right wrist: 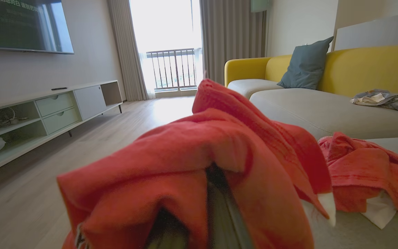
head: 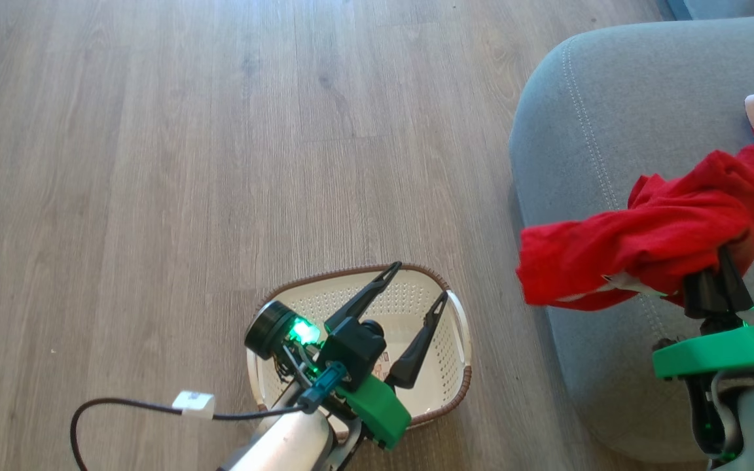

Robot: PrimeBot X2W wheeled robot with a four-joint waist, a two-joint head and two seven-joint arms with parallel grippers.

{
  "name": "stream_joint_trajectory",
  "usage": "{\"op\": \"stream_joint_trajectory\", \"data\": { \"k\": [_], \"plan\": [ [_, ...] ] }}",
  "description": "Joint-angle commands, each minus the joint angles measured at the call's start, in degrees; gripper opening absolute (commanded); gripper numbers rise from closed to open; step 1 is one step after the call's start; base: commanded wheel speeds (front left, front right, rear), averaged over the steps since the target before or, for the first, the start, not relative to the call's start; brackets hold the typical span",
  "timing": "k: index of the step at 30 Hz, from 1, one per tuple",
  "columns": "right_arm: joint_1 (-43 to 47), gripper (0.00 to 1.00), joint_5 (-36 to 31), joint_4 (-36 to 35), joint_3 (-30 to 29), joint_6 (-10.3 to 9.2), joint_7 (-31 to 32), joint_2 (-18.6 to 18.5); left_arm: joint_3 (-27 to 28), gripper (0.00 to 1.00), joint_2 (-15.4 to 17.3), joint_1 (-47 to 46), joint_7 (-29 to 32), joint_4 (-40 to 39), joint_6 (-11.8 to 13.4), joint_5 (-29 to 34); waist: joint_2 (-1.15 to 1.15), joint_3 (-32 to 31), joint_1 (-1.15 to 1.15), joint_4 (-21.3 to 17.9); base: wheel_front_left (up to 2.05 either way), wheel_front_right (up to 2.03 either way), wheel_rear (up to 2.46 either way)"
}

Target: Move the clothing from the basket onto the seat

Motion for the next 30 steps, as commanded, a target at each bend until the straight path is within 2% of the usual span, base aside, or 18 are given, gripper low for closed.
{"op": "stream_joint_trajectory", "data": {
  "k": [1,14,24,30],
  "plan": [
    [-1.17,0.0,0.33,-1.59,0.67,0.4,-0.13,-0.3,1.93,1.0,-0.04,-1.58,-0.28,-1.47,0.04,0.49,0.0,0.08,0.0,-0.04,0.0,0.0,0.0],
    [0.54,0.0,1.53,2.0,2.05,0.4,-0.13,0.37,1.77,1.0,-0.04,-1.09,-0.28,-0.45,-0.08,0.03,0.0,0.1,0.0,-0.11,0.0,0.0,0.0],
    [-0.27,0.0,1.53,1.99,2.36,0.4,-0.13,0.04,1.87,1.0,-0.04,-1.35,-0.28,-0.17,0.04,-0.08,0.0,0.56,0.0,0.24,0.0,0.0,0.0],
    [-0.81,0.0,1.5,1.63,2.35,0.4,-0.13,-0.12,2.04,1.0,-0.04,-1.49,-0.28,0.03,0.06,0.25,0.0,0.99,0.0,-1.08,0.0,0.0,0.0]
  ]
}}
